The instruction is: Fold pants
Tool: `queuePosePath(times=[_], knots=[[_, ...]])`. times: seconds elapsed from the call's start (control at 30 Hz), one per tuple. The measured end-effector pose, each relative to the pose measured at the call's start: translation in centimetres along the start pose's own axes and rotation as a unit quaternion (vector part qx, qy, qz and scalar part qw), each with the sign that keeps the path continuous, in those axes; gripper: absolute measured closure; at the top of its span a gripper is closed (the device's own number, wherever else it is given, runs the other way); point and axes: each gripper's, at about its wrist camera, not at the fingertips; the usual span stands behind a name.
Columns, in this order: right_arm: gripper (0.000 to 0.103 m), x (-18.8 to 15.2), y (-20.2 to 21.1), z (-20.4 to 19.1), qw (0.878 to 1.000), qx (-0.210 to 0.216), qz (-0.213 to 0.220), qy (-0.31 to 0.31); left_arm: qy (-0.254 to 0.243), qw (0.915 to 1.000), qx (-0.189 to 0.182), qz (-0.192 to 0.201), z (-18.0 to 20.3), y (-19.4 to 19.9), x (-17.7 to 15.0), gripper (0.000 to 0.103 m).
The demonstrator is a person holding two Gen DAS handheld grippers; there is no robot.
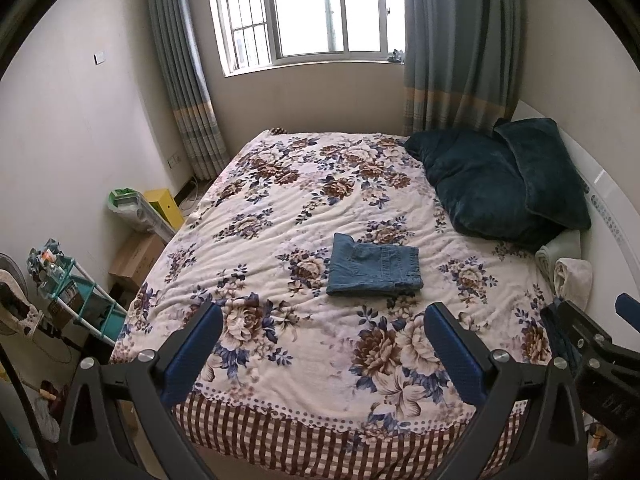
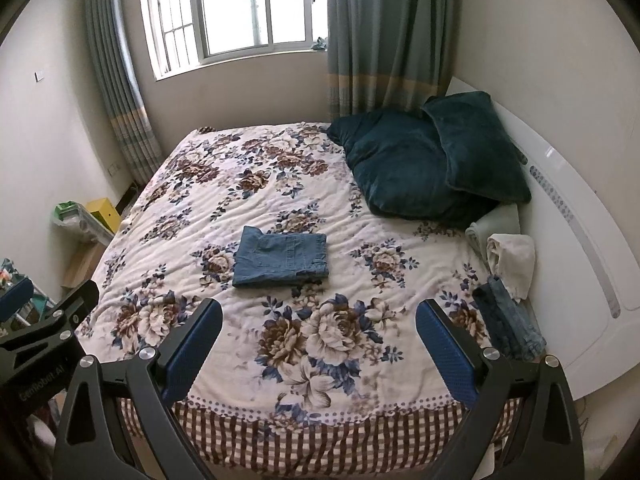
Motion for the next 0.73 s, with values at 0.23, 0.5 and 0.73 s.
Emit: queuePosePath(times=[0.23,0.5,0.73], knots=[[0.004,-0.1,0.08,0.4,1.0,-0.001,0.002,0.002,-0.002,1.0,-0.001,-0.002,-0.01,0.02,-0.06,0.0],[0.004,-0.18,0.21,0.71,1.0,-0.002,0.001,0.002,-0.003,1.0,0.002,-0.002,0.43,0.65,-0.32,0.0],[0.004,-0.29,0.34,0.84,1.0,-0.002,0.002,0.003,-0.002,1.0,-0.001,-0.004,0.47,0.76,-0.46,0.0]])
Point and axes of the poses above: each gripper's, at about its wrist camera, not at the fingertips, and y roughly against the way its jaws point, z to its right, x to its top, and after that the axes turned 7 degrees about z, right-handed
